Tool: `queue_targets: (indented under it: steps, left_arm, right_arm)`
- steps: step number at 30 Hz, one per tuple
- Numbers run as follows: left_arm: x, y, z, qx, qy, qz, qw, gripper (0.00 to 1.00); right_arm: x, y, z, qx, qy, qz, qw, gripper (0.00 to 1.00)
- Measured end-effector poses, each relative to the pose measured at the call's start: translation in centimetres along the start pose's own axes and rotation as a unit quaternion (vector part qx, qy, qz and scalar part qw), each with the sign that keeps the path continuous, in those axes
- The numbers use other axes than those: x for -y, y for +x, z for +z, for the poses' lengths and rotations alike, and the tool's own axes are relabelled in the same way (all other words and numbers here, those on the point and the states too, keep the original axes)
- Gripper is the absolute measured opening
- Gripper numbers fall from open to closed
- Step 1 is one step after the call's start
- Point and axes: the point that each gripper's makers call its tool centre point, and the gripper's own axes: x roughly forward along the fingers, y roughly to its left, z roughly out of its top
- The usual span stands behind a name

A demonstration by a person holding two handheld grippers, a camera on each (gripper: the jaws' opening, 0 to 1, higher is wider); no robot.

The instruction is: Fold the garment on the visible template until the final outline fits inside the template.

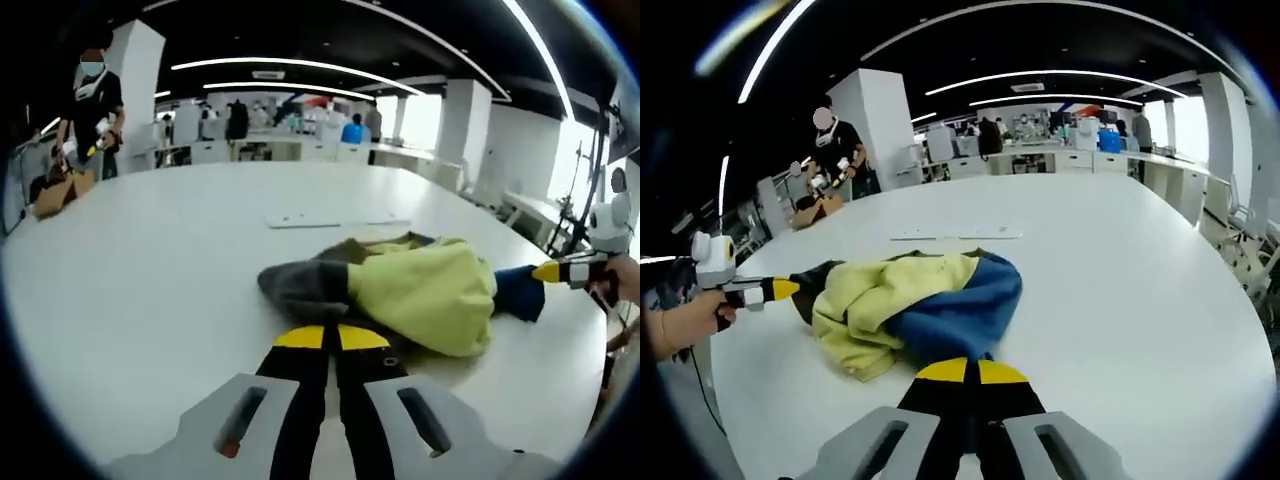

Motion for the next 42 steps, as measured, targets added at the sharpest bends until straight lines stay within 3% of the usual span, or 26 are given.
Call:
queue_targets:
  steps: [4,12,14,19,37,42]
  left_arm:
    - [-1.6,-0.5,-0.2,-0.01,0.023,0.023,0.9994,0.0]
    - [-2.7,-1.1,-0.5,-0.016,0.02,0.036,0.999,0.0]
    - [-3.0,-1.1,-0.1,-0.003,-0.008,0.031,0.9995,0.0]
    - [-3.8,-1.2,-0.3,-0.009,-0.004,0.04,0.9991,0.0]
    - [-6.8,-1.7,-1.2,-0.028,-0.005,0.067,0.9973,0.0]
    - [-7.2,-1.6,-1.3,-0.035,0.004,0.072,0.9968,0.0]
  right_arm:
    - [1.1,-0.4,0.1,-0.008,-0.017,-0.013,0.9997,0.0]
    - [3.8,-1.6,0.6,-0.005,-0.008,-0.05,0.9987,0.0]
    - [4.5,-1.8,0.7,-0.006,-0.003,-0.055,0.9985,0.0]
    - [5.9,-2.5,0.8,-0.003,0.001,-0.071,0.9975,0.0]
    - [10.6,-2.2,0.9,-0.019,0.038,-0.113,0.9927,0.0]
    - [11.5,-2.2,1.0,-0.026,0.029,-0.119,0.9921,0.0]
